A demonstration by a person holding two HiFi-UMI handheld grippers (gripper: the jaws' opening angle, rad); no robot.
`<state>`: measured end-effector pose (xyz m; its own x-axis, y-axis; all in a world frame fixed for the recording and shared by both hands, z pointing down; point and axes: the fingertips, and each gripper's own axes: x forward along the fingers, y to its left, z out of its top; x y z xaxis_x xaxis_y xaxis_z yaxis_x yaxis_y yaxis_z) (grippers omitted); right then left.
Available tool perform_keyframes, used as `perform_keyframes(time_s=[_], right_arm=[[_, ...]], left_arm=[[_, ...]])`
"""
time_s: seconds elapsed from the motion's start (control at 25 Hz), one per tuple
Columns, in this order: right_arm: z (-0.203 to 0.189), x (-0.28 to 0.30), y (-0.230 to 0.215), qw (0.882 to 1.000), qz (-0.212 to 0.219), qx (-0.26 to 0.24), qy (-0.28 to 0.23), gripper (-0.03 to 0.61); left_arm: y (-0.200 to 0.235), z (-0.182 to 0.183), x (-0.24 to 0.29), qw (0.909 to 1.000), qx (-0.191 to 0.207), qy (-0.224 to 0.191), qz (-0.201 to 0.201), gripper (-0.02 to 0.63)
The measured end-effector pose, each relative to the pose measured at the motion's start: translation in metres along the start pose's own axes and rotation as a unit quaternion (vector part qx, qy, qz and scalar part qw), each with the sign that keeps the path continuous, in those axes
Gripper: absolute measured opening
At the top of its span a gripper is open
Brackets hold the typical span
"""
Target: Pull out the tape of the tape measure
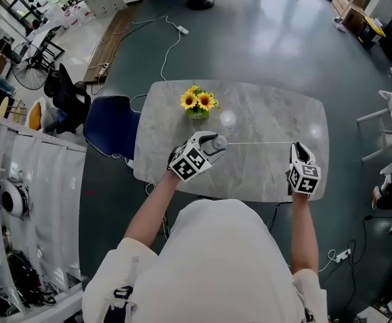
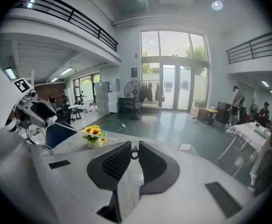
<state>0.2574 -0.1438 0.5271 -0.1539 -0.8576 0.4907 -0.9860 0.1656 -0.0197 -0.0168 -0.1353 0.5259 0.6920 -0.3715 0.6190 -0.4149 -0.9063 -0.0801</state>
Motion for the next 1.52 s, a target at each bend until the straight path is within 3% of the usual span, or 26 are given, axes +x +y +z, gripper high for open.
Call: perform_keyframes(time_s=[0.72, 1.2, 1.52], right_arm=[[-0.037, 0.022, 0.03, 0.998, 0.022, -0.007, 0.052, 0.072], [-0.098, 0.056, 0.06, 0.989, 0.053, -0.028, 0.136, 0.072], [-0.152, 0.098, 0.085, 0.974, 0.093, -0.045, 0.2, 0.074]], left_arm=[[0.004, -0.036, 0.014, 0.999, -0.014, 0.04, -0.01, 0.216], [0.014, -0.114, 0.042, 0.9935, -0.05, 0.102, -0.013, 0.216], [0.022, -0.185, 0.075, 0.9844, -0.07, 0.16, -0.022, 0.218]])
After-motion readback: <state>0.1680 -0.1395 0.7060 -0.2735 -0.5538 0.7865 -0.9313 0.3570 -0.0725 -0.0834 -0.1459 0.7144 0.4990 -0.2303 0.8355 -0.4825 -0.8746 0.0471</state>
